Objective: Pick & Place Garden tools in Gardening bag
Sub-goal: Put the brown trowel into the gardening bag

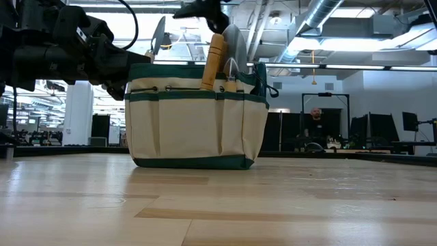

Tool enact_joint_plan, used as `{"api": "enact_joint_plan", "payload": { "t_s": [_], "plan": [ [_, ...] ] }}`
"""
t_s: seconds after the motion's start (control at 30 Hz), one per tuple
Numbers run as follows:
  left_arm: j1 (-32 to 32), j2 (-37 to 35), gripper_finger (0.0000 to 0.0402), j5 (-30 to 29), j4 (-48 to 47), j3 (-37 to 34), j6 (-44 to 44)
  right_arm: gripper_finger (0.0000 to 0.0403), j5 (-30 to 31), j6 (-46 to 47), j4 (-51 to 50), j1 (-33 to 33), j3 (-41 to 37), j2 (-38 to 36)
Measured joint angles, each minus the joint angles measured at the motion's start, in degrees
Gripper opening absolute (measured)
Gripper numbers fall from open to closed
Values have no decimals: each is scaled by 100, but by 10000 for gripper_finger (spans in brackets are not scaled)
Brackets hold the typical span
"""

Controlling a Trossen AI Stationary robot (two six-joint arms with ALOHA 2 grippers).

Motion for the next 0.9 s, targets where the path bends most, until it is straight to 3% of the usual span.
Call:
{"api": "enact_joint_plan", "payload": {
  "t_s": [0.13,0.27,0.37,0.73,0.9],
  "plan": [
    [-1,0,65,-1,0,0,57,239,40,600,248,-50,-5,-14],
    [0,0,65,-44,0,0,160,254,386,902,292,-50,-5,-11],
    [-1,0,65,-44,0,0,174,242,629,914,326,26,2,39],
    [0,0,65,-42,-2,2,181,181,573,1092,412,62,-5,343],
    [0,0,65,-50,-3,2,174,126,624,1167,399,27,-7,351]
  ]
}}
